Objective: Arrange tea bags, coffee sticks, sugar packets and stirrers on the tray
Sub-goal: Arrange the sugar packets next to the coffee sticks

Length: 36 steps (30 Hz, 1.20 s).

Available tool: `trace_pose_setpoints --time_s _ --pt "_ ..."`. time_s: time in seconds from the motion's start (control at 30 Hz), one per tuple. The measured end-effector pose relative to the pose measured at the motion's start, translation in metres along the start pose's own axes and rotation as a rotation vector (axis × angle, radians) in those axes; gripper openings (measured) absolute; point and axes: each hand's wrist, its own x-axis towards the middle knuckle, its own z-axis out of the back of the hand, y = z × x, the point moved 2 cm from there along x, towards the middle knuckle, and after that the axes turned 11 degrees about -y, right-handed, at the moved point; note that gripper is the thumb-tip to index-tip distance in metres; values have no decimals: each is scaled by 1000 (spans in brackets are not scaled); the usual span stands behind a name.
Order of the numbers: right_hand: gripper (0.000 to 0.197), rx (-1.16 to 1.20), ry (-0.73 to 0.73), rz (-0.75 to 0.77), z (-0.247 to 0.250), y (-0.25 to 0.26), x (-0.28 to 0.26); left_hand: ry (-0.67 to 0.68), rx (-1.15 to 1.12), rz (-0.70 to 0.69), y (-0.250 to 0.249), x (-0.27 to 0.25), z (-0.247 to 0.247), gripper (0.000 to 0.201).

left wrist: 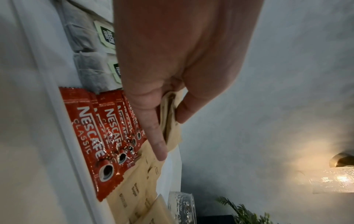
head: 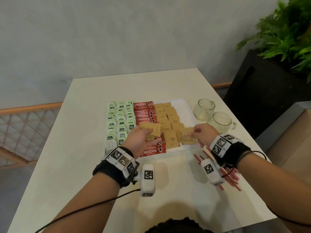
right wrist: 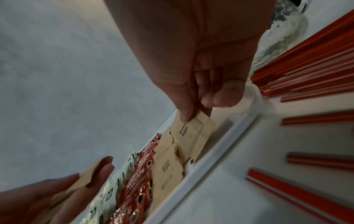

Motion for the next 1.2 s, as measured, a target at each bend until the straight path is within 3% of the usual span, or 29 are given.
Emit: trace_pose_setpoints --time_s 0.23,0.5,0.67,0.8,0.9,1.0,1.13,1.2 --pt "17 -88 -27 3 -12 -3 5 -45 -20 -39 0 4 3 30" --pt "26 -72 -55 -20 -25 -5 17 8 -90 -64 -2 6 -2 24" --pt "26 171 -154 31 -17 8 15 29 -41 -81 -1 5 -10 25" --pt "31 538 58 74 -11 43 1 71 4 -117 0 2 -22 24" --pt "37 549 179 141 -12 57 -7 126 70 -165 1 -2 -32 26" --pt "34 565 208 179 -13 60 -9 122 127 -182 3 -3 -32 27" --pt "4 563 206 203 -4 62 -10 54 214 -206 0 -4 -22 23" --pt "9 543 210 196 0 63 -9 -7 323 -298 -4 -4 -16 10"
